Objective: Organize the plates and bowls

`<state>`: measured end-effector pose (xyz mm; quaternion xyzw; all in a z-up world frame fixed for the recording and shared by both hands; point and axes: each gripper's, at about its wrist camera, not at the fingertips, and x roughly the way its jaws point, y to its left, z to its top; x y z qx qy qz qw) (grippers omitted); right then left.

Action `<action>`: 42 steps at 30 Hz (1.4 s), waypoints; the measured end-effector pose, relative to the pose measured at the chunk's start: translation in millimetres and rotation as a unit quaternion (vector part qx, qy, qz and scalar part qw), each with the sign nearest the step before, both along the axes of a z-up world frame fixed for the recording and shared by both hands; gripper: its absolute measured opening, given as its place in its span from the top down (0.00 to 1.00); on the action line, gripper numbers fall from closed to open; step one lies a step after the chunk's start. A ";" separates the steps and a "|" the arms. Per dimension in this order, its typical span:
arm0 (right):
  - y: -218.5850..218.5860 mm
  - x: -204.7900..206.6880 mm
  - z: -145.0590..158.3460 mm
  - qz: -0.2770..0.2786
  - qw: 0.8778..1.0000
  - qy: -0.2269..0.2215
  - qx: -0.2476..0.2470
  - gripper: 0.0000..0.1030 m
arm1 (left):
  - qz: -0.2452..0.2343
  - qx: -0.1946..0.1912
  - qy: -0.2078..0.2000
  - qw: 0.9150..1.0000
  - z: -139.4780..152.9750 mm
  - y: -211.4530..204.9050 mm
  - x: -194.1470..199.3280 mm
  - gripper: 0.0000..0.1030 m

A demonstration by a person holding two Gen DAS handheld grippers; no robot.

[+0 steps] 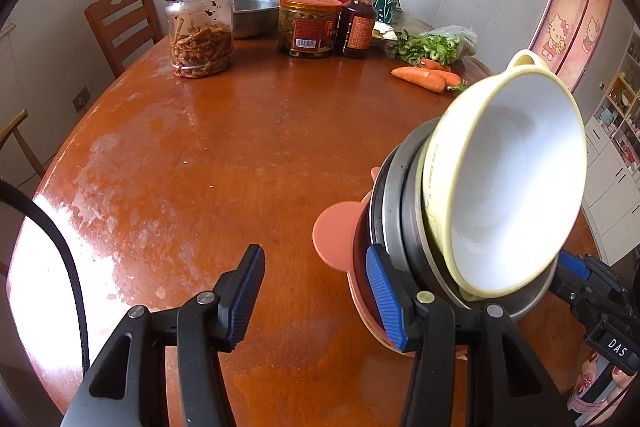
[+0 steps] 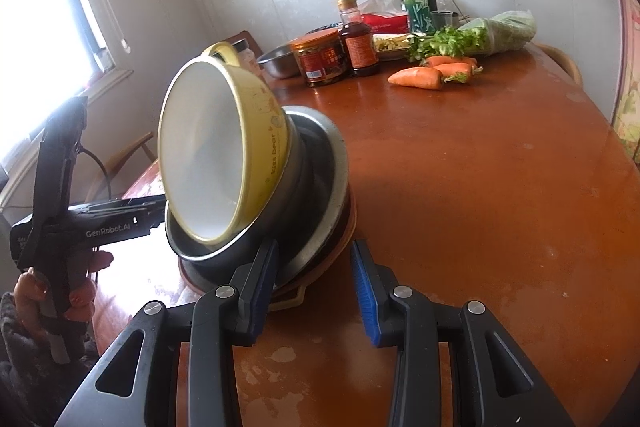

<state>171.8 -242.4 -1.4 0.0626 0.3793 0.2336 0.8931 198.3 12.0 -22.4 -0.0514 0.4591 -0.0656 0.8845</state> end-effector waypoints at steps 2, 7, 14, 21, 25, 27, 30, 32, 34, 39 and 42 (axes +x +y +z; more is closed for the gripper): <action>1.3 0.8 -0.1 0.003 1.000 0.002 0.003 0.62 | -0.001 0.002 0.000 1.000 -0.3 0.0 0.1 0.49; 1.6 1.8 -0.3 0.001 1.000 0.004 0.003 0.62 | -0.002 -0.001 0.000 1.000 -0.6 0.7 -1.0 0.49; 1.0 2.8 -1.1 -0.004 1.000 0.007 0.005 0.60 | -0.008 0.006 -0.001 1.000 -1.6 -1.4 -5.1 0.49; 3.4 2.5 1.0 -0.008 1.000 0.004 -0.009 0.60 | -0.009 0.017 -0.003 1.000 -1.8 -4.9 -6.8 0.49; 5.0 1.3 1.6 -0.013 1.000 0.001 -0.017 0.56 | -0.011 0.018 -0.001 1.000 -3.2 -5.5 -8.8 0.48; 5.4 0.7 1.7 -0.017 1.000 0.000 -0.023 0.53 | -0.012 0.021 -0.001 1.000 -3.5 -6.5 -9.9 0.47; 4.8 0.4 1.5 -0.021 0.999 0.001 -0.027 0.51 | -0.012 0.022 -0.001 1.000 -3.0 -6.8 -10.2 0.47; 4.8 -0.1 2.0 -0.022 0.999 0.001 -0.030 0.50 | -0.011 0.024 -0.003 1.000 -2.5 -6.9 -10.6 0.47; 5.5 -0.4 2.5 -0.025 0.999 0.000 -0.035 0.46 | -0.010 0.024 -0.004 1.000 -2.4 -6.6 -11.1 0.47; 7.2 -1.6 3.5 -0.032 0.999 0.001 -0.042 0.46 | -0.008 0.016 -0.006 1.000 -1.8 -3.6 -15.7 0.45; 7.5 -5.8 6.6 -0.037 0.998 -0.007 -0.045 0.38 | -0.003 0.014 -0.013 1.000 0.3 -0.6 -20.8 0.43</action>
